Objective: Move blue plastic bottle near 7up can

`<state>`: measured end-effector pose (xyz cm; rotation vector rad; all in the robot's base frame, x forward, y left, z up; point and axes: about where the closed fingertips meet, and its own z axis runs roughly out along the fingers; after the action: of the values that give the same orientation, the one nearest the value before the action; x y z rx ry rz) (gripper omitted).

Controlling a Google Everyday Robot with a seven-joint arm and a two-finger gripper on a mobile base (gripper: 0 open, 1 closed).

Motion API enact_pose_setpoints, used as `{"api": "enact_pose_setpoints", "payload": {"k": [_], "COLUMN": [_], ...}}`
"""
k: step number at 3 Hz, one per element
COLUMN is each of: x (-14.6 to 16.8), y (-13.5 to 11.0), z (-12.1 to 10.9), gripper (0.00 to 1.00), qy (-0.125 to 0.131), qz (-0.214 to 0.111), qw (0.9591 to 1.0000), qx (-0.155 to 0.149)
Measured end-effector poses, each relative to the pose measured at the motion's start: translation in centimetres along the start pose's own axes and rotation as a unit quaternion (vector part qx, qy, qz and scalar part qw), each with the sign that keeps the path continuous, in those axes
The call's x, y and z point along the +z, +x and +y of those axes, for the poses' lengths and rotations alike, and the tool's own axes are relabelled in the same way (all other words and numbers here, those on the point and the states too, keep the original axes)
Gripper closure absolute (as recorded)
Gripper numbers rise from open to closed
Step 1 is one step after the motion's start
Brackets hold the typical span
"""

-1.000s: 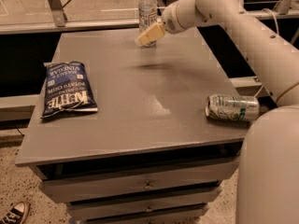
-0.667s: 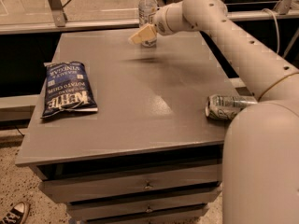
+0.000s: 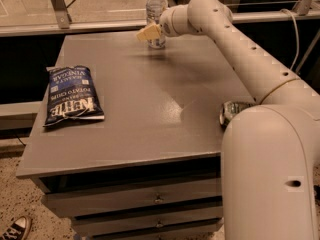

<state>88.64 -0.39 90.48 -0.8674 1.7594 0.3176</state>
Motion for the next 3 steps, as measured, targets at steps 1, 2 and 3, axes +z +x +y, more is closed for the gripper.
{"api": "enact_pose_setpoints", "payload": {"k": [1, 2, 3], "x": [0.4, -0.4, -2.5], "y": [0.0, -0.5, -1.1], "z": [-0.7, -0.9, -0.3], "gripper": [0.39, 0.61, 0.84], "qy": [0.004, 0.001, -0.012], "qz": [-0.012, -0.029, -0.041], "qw": [0.9998, 0.9991, 0.9984], "qx": [0.017, 0.030, 0.038]}}
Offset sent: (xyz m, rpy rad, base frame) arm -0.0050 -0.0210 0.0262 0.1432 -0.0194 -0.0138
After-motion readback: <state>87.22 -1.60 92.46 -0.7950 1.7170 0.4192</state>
